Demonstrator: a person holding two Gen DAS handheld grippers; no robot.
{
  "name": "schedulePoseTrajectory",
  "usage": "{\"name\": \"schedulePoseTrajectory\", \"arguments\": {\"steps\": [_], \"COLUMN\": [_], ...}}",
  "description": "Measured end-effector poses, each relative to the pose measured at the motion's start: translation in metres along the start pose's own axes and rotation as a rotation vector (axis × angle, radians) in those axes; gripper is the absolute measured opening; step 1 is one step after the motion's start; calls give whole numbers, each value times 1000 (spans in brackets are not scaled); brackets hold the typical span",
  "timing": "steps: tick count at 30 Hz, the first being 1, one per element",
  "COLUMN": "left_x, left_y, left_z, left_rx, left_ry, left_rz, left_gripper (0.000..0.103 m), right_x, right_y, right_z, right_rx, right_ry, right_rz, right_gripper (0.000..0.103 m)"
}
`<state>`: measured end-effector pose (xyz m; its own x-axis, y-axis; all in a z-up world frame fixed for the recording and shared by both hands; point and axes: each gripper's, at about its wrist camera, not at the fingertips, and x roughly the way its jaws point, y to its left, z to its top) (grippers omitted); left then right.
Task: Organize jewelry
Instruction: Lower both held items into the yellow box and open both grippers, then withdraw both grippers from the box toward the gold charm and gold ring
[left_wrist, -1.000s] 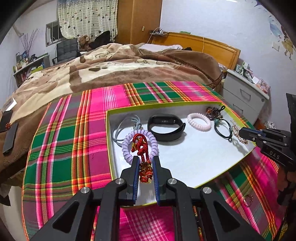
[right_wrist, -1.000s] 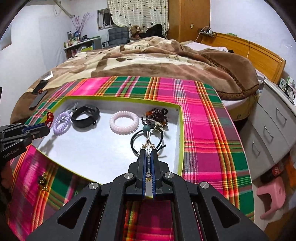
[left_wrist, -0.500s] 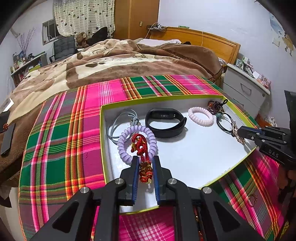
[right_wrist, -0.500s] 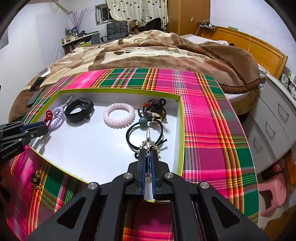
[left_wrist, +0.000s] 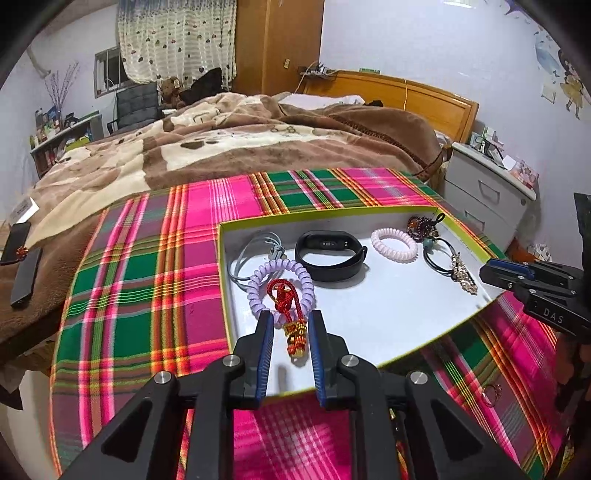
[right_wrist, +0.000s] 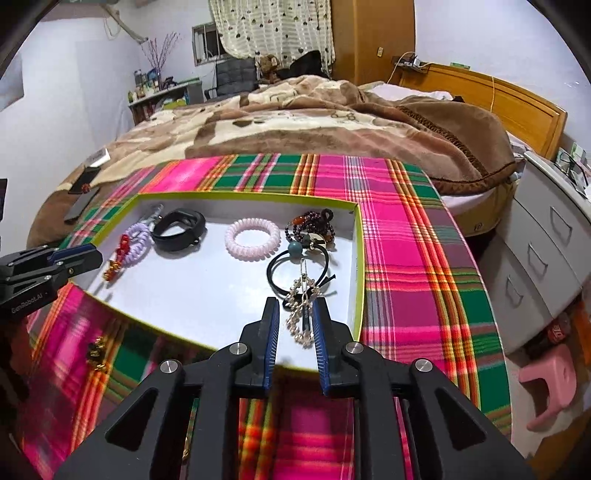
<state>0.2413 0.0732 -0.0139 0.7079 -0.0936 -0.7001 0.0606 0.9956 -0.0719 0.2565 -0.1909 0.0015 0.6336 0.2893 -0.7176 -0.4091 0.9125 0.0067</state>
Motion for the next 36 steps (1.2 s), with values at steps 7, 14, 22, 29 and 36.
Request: {"name": "schedulePoseTrajectory", "arguments": {"steps": [7,14,22,29,36], "left_x": [-39,-75,-109,-130,-135], "left_y": [-8,-25,-39,-43,-51], "left_z": [-17,-46,-73,-92,-103], "left_rx": [2,9,0,-23,-4], "left_ry": [-68,-109,-158,-187,-186], "left_rz": [19,10,-8,-20,-20], "left_gripper": [19,19,19,19,19], "right_x": [-39,-68,-95,-113,-118], "right_y": [12,28,43,53,55], "right_z": [-19,-43,-72,-94,-106], "right_rx": [2,2,15,13,18], "right_ry": [-64,-86,-101,-111,-99], "right_rz": [22,41,63,64,66], "right_gripper": [19,19,19,20,21]}}
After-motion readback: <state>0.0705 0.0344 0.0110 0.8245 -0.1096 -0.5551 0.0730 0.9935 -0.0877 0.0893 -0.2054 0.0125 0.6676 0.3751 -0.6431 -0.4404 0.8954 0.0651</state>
